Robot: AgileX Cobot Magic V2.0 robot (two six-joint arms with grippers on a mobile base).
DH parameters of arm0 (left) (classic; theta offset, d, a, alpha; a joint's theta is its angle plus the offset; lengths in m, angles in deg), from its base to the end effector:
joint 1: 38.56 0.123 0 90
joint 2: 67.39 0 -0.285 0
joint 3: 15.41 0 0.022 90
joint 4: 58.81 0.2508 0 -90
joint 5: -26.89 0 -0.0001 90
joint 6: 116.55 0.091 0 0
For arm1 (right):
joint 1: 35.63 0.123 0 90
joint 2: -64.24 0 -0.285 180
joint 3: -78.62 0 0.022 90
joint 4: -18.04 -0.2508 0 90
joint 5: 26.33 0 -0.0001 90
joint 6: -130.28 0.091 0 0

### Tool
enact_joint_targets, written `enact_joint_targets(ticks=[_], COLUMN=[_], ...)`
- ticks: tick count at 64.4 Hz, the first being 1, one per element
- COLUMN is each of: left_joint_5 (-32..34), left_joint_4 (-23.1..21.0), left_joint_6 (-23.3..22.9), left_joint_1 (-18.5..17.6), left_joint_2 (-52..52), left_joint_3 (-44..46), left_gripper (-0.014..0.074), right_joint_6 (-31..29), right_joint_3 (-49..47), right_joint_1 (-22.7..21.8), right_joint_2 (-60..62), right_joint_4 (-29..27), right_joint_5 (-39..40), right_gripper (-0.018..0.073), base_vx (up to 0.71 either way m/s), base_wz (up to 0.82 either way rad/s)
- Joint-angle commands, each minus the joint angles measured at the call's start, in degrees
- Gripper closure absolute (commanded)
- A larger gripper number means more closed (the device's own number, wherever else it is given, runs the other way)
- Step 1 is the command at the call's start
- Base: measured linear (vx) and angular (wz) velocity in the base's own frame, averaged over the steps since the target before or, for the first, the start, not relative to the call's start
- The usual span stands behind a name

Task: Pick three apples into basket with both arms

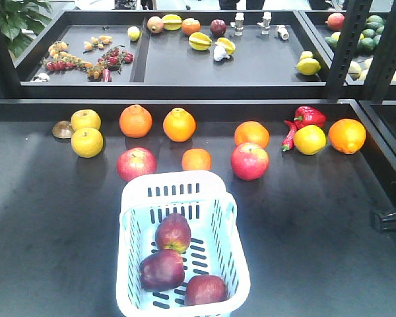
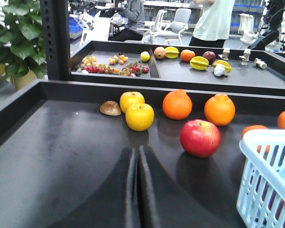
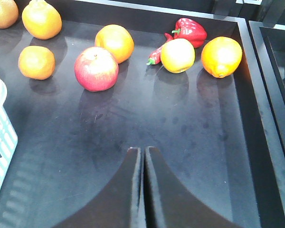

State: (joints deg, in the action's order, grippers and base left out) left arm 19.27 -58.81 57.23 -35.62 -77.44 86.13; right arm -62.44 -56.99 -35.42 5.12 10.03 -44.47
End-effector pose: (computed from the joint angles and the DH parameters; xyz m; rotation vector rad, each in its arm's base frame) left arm 0.0599 0.0031 0.1914 -0.1340 1.6726 -0.0431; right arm 0.1802 0.0046 0.2828 -0.1240 2.1161 -0.0047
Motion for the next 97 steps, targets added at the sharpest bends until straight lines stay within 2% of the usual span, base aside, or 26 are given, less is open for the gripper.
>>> enact_joint_targets(ticks=[1,13,23,29,44,97], left_joint_5=[3.6,3.7,3.6,3.7,3.9,3.8], left_joint_4=[0.0,0.0,0.0,-0.4,-1.4,-1.4], left_joint_6=[-1.0,-0.8,1.2,2.3,4.2,3.9], left_joint_1=[-0.1,-0.6,-5.3,-6.9,-6.9,-6.9], left_joint_2=[1.0,3.8,3.8,3.8,4.0,3.7], left_joint_3=[1.2,1.2,1.2,1.2,1.2,1.3], left_gripper=[0.0603,0.0603,0.0603,0.0603,0.0603,0.0603], right_joint_6=[-0.4,-0.4,-0.4,-0.4,-0.4,-0.4], right_joint_3=[-1.4,-1.4,-1.4,-1.4,-1.4,-1.4], right_joint_1=[-0.3,-0.3,-0.3,-0.3,-0.3,-0.3], right_joint_2=[0.7,0.7,0.7,0.7,0.7,0.7], right_joint_4=[0.1,0.1,0.1,0.1,0.1,0.1], right_joint_5=[3.9,3.9,3.9,3.9,3.9,3.9], right_gripper=[0.0568,0.0568,0.0568,0.0568,0.0568,0.0568], base_vx=[0.0,0.0,0.0,0.0,0.0,0.0], base_wz=[0.0,0.0,0.0,0.0,0.0,0.0])
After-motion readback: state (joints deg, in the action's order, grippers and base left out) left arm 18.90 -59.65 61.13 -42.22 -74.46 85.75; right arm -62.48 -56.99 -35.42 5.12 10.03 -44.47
